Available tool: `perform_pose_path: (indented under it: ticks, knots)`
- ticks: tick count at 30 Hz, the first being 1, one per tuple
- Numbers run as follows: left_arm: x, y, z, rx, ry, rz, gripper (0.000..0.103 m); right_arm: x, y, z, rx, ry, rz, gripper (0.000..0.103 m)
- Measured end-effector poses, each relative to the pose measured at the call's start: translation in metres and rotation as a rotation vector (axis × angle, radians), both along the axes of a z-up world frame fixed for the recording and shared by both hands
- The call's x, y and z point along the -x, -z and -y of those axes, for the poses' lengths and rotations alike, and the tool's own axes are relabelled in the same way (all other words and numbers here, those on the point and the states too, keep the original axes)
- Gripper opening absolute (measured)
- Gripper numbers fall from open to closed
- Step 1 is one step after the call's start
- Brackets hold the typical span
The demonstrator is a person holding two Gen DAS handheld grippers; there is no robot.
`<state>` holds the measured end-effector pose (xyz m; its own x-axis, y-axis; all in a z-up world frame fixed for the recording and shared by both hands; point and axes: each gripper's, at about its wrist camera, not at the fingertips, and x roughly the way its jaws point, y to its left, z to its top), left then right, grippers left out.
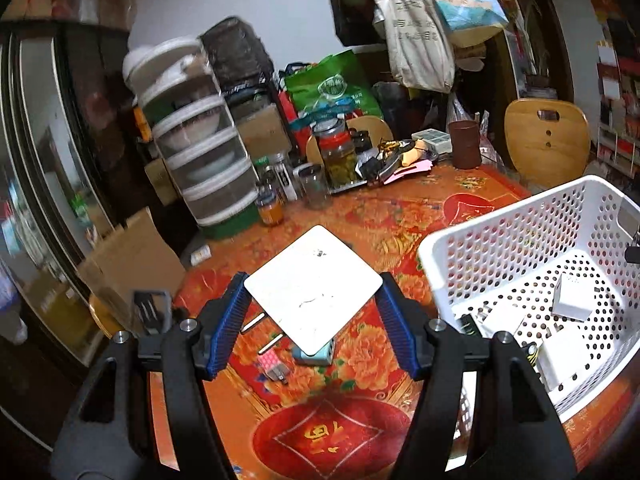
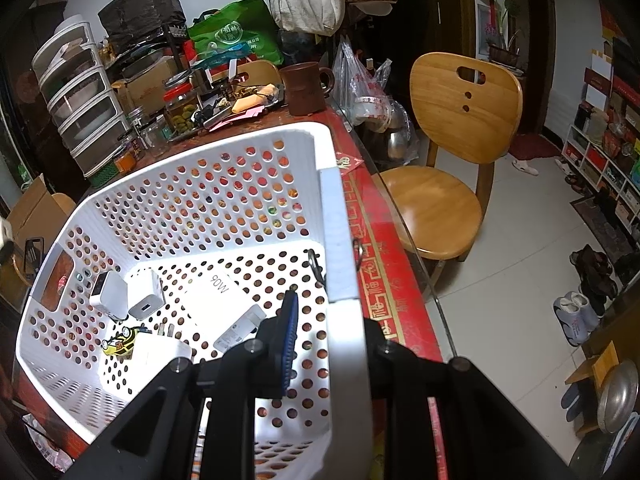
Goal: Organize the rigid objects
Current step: 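Carry the marked white charger into the basket and open the left tool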
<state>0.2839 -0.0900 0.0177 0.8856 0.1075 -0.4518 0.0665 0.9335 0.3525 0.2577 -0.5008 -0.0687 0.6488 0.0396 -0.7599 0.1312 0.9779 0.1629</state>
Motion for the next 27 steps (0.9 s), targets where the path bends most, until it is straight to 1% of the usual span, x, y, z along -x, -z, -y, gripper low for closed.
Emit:
perform_pose_path:
  ticks: [2, 4, 6, 8, 11, 12, 16, 19, 24, 26, 27]
  knots:
    - [0.001, -0.007, 0.024, -0.065, 0.016, -0.006, 0.062, 0.0, 0.0, -0.001, 0.002, 0.001, 0.002, 0.021]
    - [0.0, -0.007, 0.05, -0.108, 0.06, -0.026, 0.062, 0.0, 0.0, 0.0, 0.001, 0.0, 0.001, 0.021]
    - [-0.001, -0.004, 0.075, -0.134, 0.11, -0.05, 0.062, 0.0, 0.0, -0.001, 0.001, 0.0, 0.0, 0.021]
    - [-0.003, 0.003, 0.102, -0.154, 0.164, -0.098, 0.062, 0.001, -0.001, -0.001, 0.0, -0.002, -0.002, 0.021]
    - [-0.009, 0.017, 0.136, -0.167, 0.243, -0.195, 0.062, 0.001, -0.001, -0.001, 0.0, -0.002, -0.005, 0.021]
    - [-0.01, 0.023, 0.147, -0.177, 0.255, -0.214, 0.062, 0.001, -0.001, -0.001, 0.0, -0.002, -0.005, 0.021]
    - [-0.015, 0.05, 0.181, -0.27, 0.267, -0.27, 0.062, 0.001, 0.0, -0.001, -0.001, -0.003, -0.007, 0.021]
    - [-0.016, 0.062, 0.189, -0.296, 0.275, -0.287, 0.062, 0.0, 0.0, -0.002, 0.0, -0.004, -0.007, 0.021]
    - [-0.022, 0.078, 0.191, -0.307, 0.286, -0.326, 0.063, 0.0, 0.0, -0.002, -0.001, -0.004, -0.007, 0.021]
    - [-0.024, 0.081, 0.191, -0.298, 0.287, -0.337, 0.066, 0.001, 0.001, -0.002, 0.0, -0.004, -0.007, 0.021]
    - [-0.025, 0.08, 0.191, -0.291, 0.285, -0.336, 0.071, 0.001, 0.001, -0.002, 0.0, -0.004, -0.007, 0.021]
